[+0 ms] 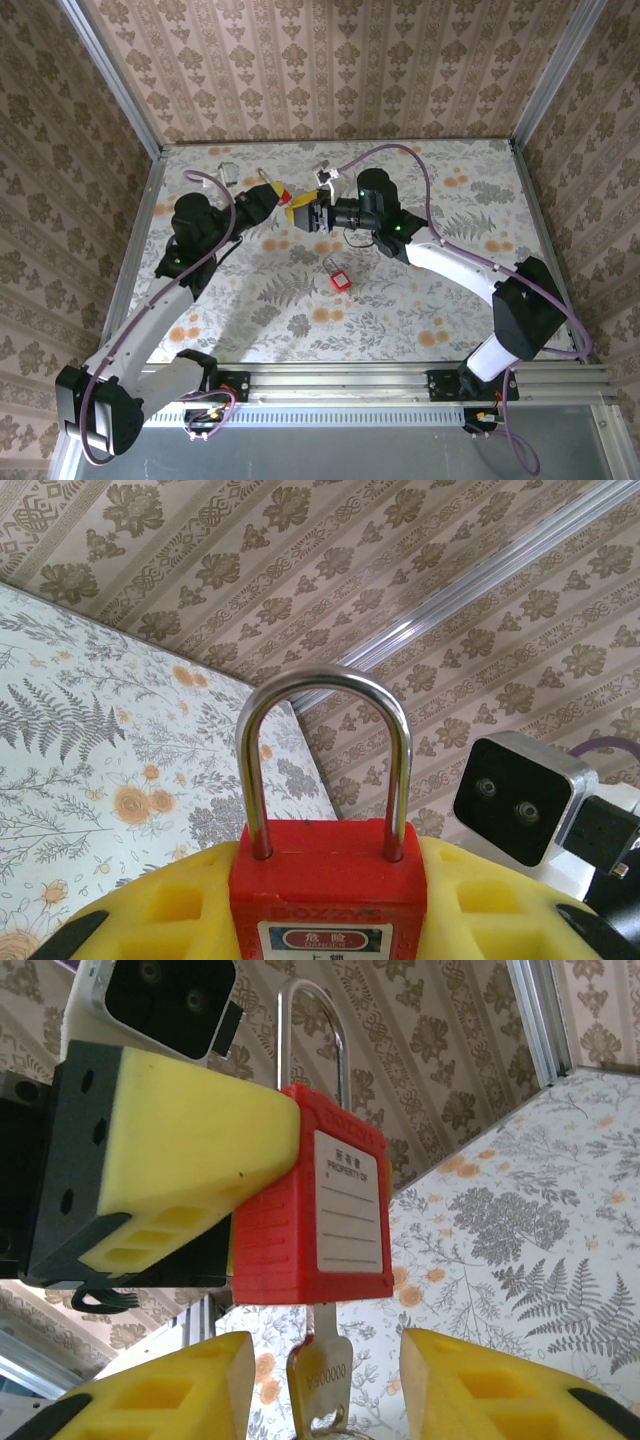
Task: Unlock with the key
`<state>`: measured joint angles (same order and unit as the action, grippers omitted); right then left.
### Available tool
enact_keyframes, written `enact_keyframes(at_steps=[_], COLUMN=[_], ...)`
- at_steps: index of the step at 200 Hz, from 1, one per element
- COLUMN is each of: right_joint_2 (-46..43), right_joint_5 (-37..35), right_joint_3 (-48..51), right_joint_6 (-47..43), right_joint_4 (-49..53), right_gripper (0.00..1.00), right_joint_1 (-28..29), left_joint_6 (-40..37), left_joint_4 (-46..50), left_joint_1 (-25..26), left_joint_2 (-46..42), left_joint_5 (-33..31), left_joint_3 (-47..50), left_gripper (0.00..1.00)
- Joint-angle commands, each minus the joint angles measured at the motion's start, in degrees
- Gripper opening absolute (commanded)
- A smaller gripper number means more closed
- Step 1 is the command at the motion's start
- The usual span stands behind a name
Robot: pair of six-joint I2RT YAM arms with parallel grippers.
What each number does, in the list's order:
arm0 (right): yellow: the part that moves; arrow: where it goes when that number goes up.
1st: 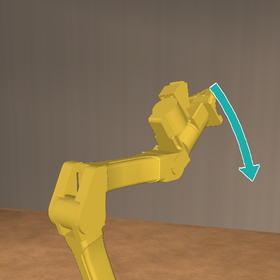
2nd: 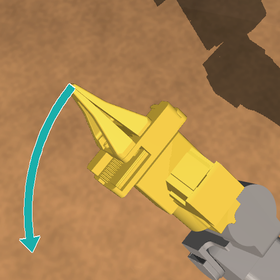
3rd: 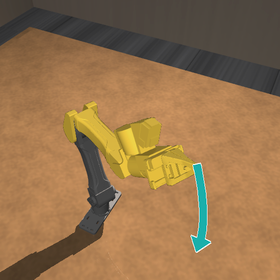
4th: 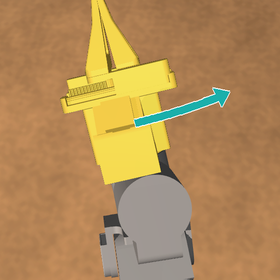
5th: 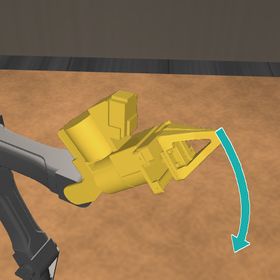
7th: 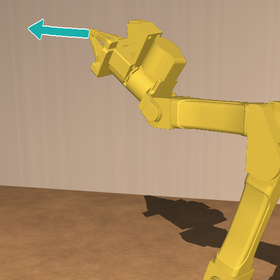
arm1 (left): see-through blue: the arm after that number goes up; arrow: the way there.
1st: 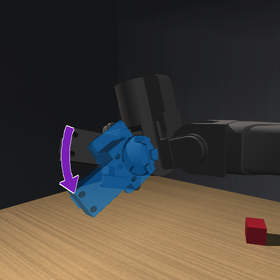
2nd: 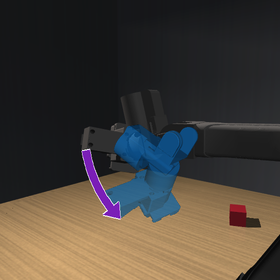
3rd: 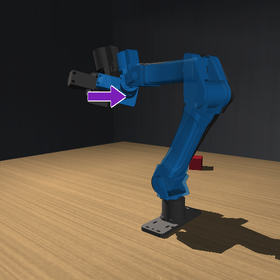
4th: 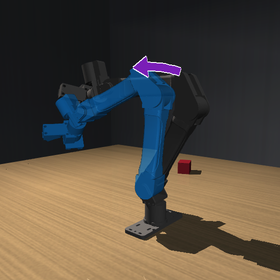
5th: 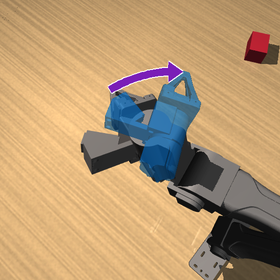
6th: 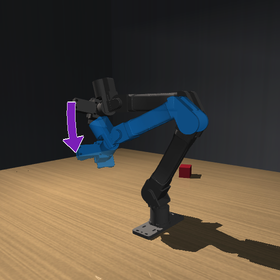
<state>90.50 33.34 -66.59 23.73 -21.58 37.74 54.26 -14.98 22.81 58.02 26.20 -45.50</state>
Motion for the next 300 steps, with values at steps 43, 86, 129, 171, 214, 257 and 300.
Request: enact_keyframes(at_steps=[43,86,129,171,214,257,300], right_joint_2=[1.89,1.57,1.87,1.80,1.60,-0.35,-1.08], right_joint_5=[2.22,3.57,5.71,6.60,6.51,2.87,0.85], right_joint_3=[-2.67,-1.98,-1.31,-0.97,-1.85,-1.98,-2.93], right_joint_6=[0.98,3.54,8.21,8.99,4.94,-0.24,-5.04], right_joint_4=[-0.13,-1.73,-4.94,-5.22,2.10,8.05,13.73], right_gripper=[0.24,0.10,0.00,0.00,0.00,0.19,0.27], right_joint_1=[-0.38,-0.88,-1.83,-2.05,-1.92,-1.36,-1.31], left_joint_6=[-1.32,-1.35,-1.37,-1.51,-3.36,-4.34,-8.03], left_joint_4=[-1.65,-3.28,-5.40,-3.29,0.37,3.33,10.83], left_joint_1=[0.21,0.13,0.13,0.13,0.68,1.01,3.03], left_joint_2=[-0.45,-0.10,-0.08,0.14,0.15,1.00,2.35], left_joint_5=[0.46,0.35,0.37,0.00,-0.86,-1.63,-3.86], left_joint_3=[0.14,0.41,0.76,-0.16,-1.87,-3.51,-7.30], left_gripper=[0.00,0.00,0.00,0.00,0.00,0.00,0.00])
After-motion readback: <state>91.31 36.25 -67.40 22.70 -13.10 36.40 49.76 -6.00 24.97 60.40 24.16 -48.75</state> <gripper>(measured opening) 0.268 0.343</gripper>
